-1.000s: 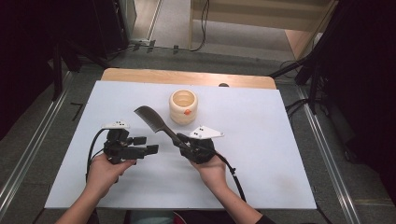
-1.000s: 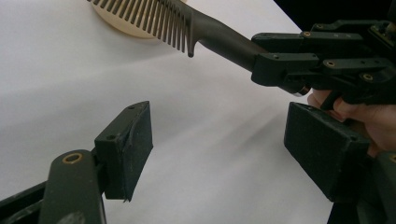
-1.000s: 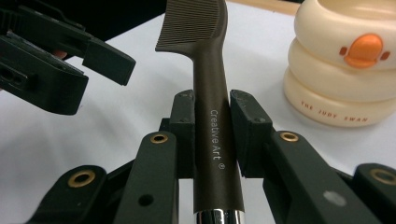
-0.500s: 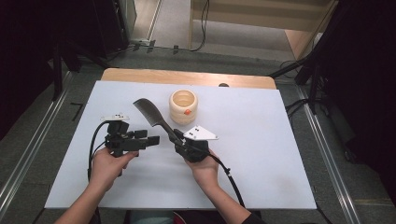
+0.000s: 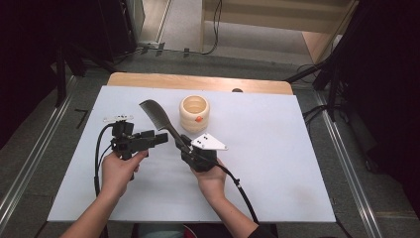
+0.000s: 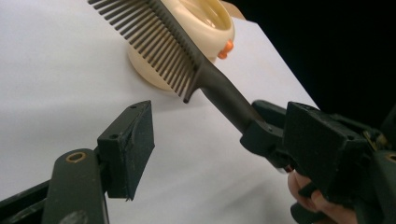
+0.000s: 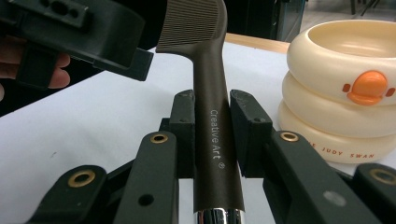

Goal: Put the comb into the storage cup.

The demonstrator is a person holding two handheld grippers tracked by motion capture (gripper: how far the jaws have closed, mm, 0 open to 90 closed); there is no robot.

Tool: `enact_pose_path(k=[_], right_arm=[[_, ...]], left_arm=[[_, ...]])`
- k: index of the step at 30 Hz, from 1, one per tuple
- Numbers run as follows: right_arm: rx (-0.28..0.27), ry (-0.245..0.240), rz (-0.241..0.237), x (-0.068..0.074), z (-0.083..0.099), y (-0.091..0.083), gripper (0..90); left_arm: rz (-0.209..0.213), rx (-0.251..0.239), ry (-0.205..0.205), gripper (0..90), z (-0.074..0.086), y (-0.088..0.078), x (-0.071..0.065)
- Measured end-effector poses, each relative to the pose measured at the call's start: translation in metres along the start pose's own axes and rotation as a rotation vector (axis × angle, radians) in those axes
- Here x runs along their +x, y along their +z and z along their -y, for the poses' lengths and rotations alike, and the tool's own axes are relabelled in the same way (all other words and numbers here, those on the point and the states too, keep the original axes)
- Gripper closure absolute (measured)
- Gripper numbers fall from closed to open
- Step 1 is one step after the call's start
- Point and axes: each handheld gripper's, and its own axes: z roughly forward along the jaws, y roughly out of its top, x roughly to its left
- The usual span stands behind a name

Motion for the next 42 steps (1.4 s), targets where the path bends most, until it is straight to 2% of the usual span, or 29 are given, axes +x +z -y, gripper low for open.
enact_pose_path(k=[13, 19, 22, 31, 38, 42], right_arm=[[-0.025, 0.010, 0.011, 0.006, -0.003, 0.005, 70.1], [-0.032, 0.018, 0.006, 0.009, -0.004, 0.007, 70.1], [-0.039, 0.019, 0.008, 0.011, -0.004, 0.009, 70.1], [-0.055, 0.033, 0.012, 0.014, -0.004, 0.010, 70.1], [-0.064, 0.036, 0.015, 0.017, -0.004, 0.011, 70.1], [-0.070, 0.041, 0.016, 0.017, -0.003, 0.012, 70.1]], left_arm=[[-0.045, -0.059, -0.033, 26.6, -0.002, 0.014, -0.003], [-0.046, -0.059, -0.048, 26.6, -0.003, 0.019, -0.002], [-0.048, -0.077, -0.060, 27.2, -0.004, 0.021, -0.002], [-0.070, -0.080, -0.064, 30.7, -0.004, 0.025, -0.002], [-0.068, -0.103, -0.092, 34.1, -0.005, 0.028, -0.002], [-0.040, -0.115, -0.135, 40.2, -0.006, 0.029, 0.000]])
